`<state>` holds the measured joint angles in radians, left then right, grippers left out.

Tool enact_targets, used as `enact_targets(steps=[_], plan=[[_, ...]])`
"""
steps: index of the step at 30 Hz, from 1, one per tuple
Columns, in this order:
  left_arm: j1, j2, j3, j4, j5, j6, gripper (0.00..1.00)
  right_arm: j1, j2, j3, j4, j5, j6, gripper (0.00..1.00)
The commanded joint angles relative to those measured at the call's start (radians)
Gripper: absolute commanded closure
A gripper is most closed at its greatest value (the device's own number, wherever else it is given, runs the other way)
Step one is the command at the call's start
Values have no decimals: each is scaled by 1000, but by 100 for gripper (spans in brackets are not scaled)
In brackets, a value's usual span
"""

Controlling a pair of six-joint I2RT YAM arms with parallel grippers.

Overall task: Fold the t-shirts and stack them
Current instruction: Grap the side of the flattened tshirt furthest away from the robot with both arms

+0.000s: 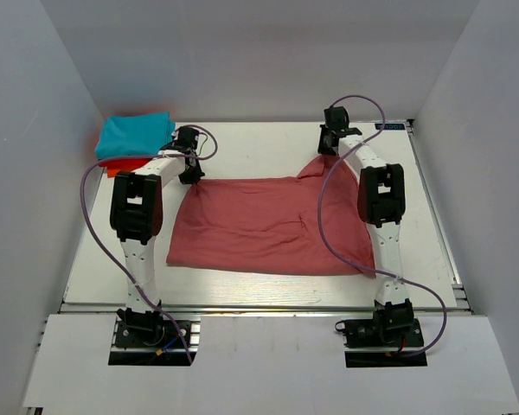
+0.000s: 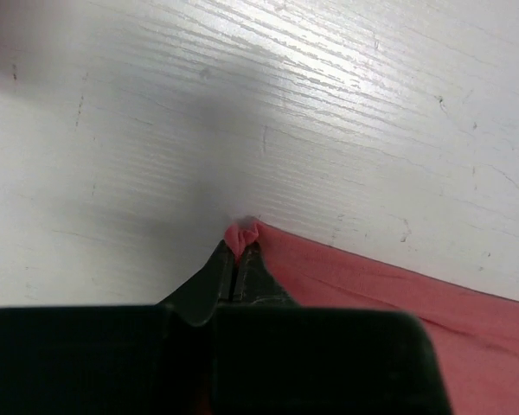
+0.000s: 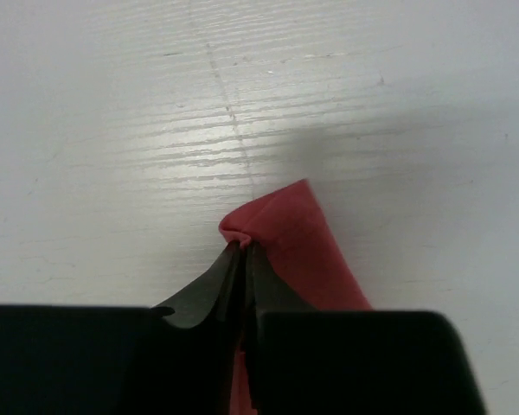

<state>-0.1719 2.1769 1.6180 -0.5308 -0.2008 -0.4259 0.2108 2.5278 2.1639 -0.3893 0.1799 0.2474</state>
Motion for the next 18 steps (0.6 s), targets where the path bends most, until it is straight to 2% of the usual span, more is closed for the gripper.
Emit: enact_targets(steps=[1, 2, 7, 11, 18], plan=[[5, 29, -47, -64, 40, 1, 100, 1, -21, -36, -8, 56, 36, 97], [5, 29, -47, -54, 50, 1, 100, 1, -53, -53, 1, 59, 39, 100], [5, -22, -56, -44, 51, 12, 100, 19, -155, -102, 7, 82, 62, 100], [5, -106, -115, -5, 41, 21, 100, 32, -325, -245, 1, 185, 107, 100], [5, -281, -243, 58, 23, 41, 100, 47, -573, -499, -117, 240, 228, 100]])
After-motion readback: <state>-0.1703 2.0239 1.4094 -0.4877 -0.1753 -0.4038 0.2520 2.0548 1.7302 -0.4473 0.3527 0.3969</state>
